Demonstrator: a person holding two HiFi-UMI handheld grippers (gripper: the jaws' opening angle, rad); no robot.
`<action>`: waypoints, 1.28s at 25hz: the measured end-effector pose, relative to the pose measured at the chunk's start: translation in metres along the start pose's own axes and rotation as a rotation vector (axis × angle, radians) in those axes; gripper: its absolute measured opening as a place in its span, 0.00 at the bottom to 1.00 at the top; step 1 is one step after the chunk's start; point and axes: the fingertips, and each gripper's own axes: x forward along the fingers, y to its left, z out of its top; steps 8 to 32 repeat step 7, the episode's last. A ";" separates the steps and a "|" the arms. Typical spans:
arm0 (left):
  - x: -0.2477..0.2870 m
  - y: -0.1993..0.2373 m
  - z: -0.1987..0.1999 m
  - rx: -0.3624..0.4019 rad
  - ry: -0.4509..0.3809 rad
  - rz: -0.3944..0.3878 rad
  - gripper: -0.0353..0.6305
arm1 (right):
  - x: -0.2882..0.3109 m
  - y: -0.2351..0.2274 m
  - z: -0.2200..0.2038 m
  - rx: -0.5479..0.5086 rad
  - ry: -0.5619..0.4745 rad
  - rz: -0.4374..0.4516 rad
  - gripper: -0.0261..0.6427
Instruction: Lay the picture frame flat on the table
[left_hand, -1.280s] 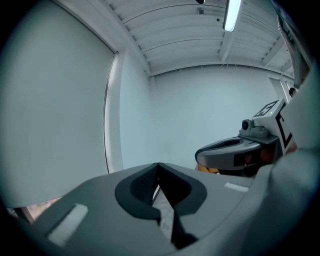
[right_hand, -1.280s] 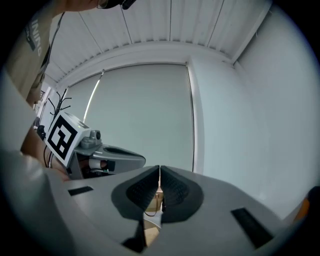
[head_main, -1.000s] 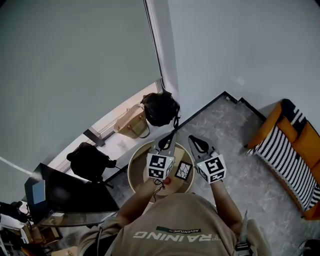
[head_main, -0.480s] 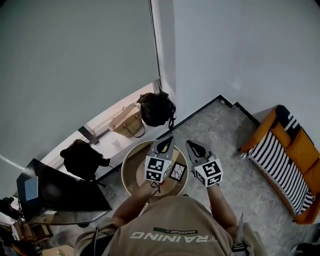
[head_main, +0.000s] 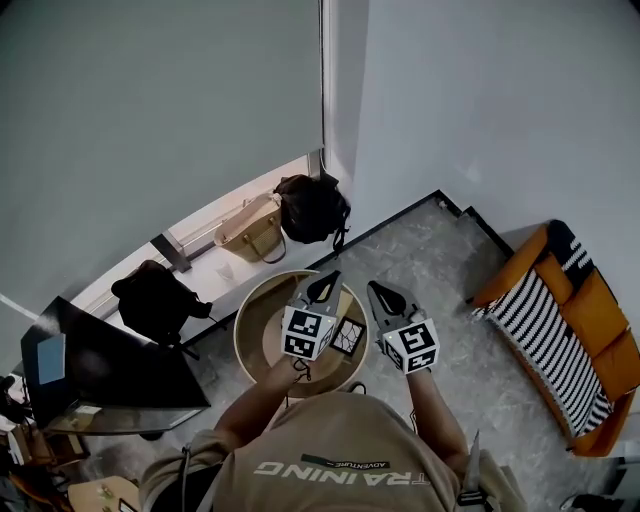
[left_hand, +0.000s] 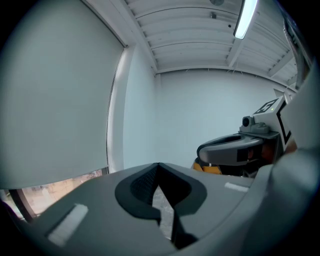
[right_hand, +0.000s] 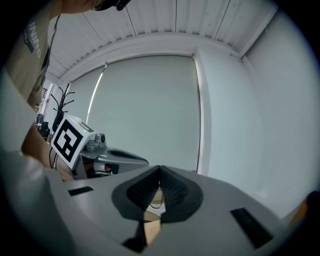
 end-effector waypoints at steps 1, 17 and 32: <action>0.000 0.000 0.000 -0.001 0.000 -0.003 0.06 | 0.000 0.000 0.001 -0.003 -0.003 -0.002 0.05; 0.001 0.002 -0.001 0.003 0.000 -0.015 0.06 | 0.003 0.007 -0.002 -0.008 0.040 0.013 0.05; 0.001 0.002 -0.001 0.003 0.000 -0.015 0.06 | 0.003 0.007 -0.002 -0.008 0.040 0.013 0.05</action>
